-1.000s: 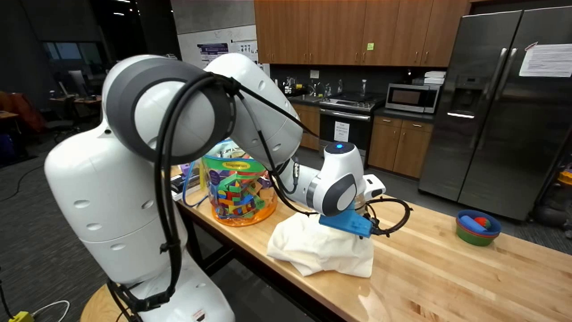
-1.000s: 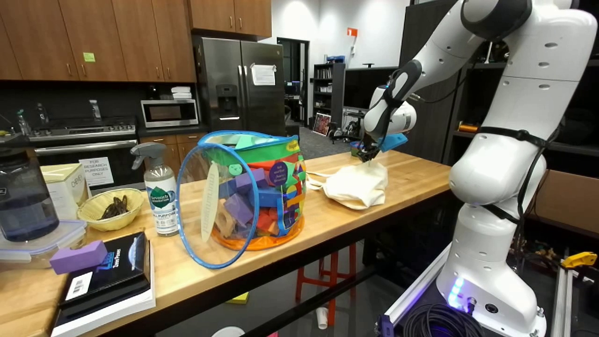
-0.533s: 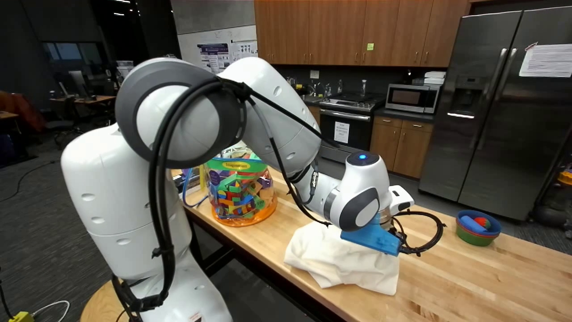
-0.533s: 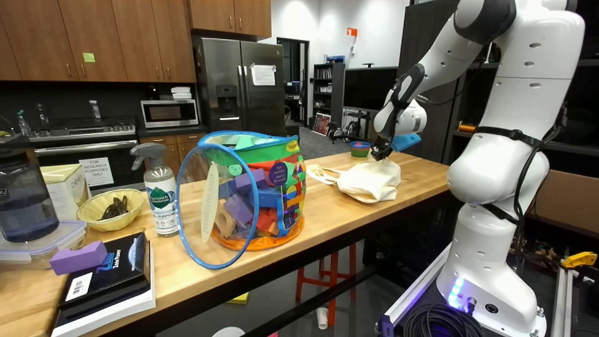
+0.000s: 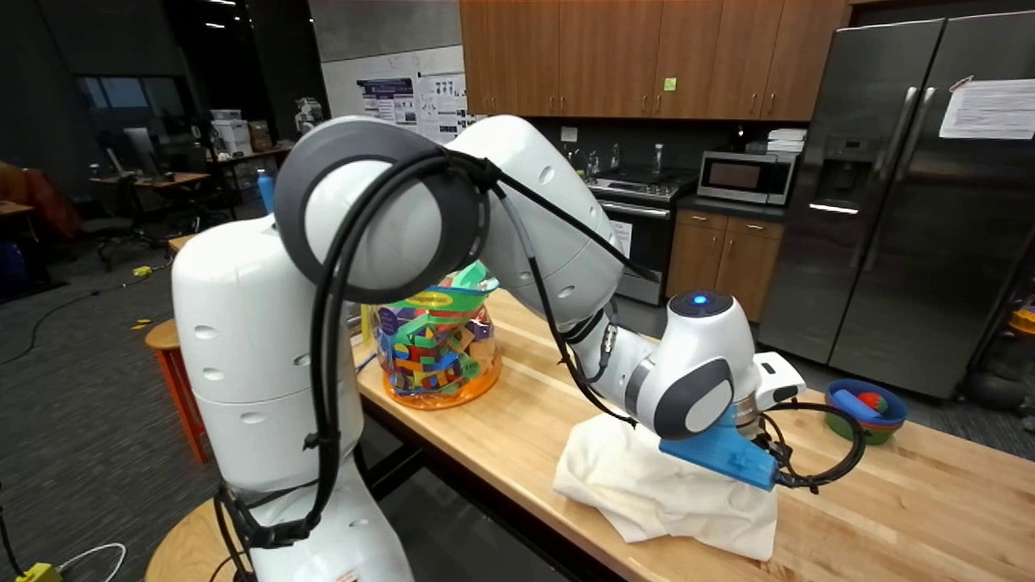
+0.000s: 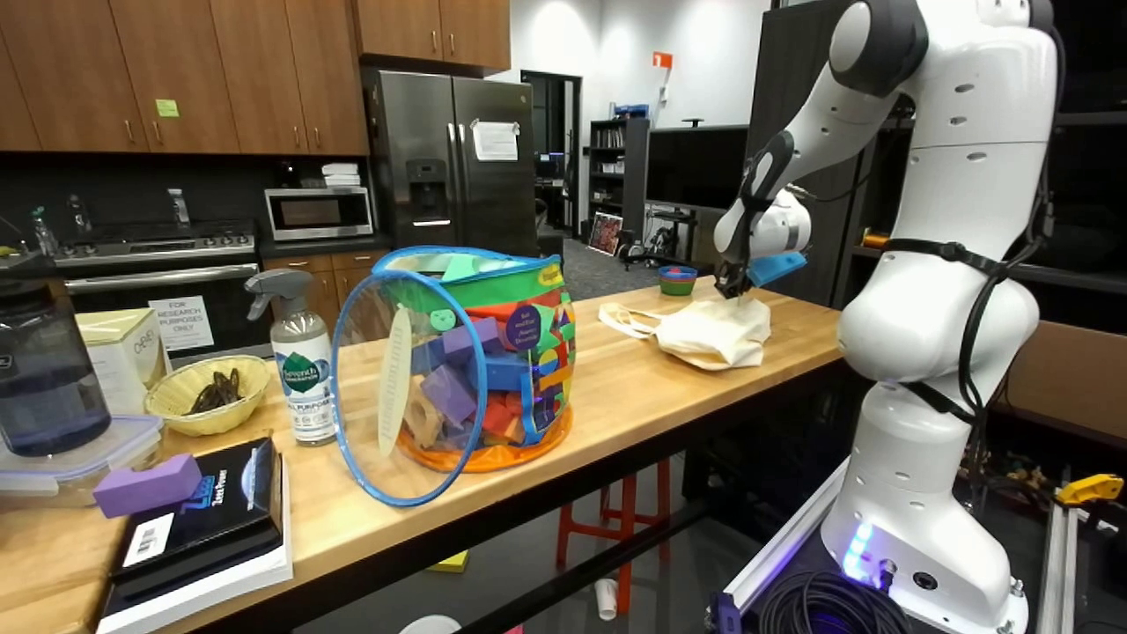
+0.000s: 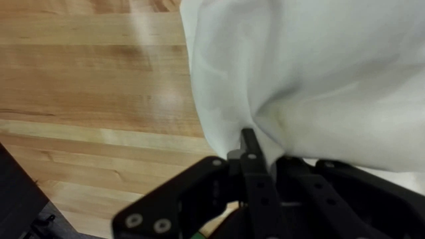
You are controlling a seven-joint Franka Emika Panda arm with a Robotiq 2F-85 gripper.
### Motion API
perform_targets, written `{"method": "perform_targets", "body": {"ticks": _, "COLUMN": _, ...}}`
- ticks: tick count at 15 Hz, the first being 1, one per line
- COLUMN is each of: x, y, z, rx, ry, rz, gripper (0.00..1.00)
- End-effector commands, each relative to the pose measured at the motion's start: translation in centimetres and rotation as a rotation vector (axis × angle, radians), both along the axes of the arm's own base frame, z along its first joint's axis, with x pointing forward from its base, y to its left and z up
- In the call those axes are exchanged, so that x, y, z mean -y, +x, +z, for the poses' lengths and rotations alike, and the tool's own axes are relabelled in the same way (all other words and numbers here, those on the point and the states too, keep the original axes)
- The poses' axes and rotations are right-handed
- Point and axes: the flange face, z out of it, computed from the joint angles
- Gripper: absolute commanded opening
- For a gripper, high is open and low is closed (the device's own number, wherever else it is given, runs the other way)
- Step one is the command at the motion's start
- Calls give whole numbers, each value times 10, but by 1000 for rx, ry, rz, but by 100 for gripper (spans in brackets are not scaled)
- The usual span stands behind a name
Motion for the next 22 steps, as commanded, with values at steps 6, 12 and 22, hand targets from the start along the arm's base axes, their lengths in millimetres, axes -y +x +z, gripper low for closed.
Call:
{"method": "perform_targets", "body": {"ticks": 6, "x": 69, "y": 18, "z": -14, "rx": -10, "ry": -108, "rz": -48, "gripper": 1}}
{"method": "perform_targets", "body": {"ticks": 12, "x": 91, "y": 67, "z": -6, "rx": 50, "ry": -182, "rz": -24, "gripper": 1}}
{"method": "perform_targets", "body": {"ticks": 22, "x": 70, "y": 181, "z": 21, "rx": 202, "ry": -278, "rz": 107, "gripper": 1}}
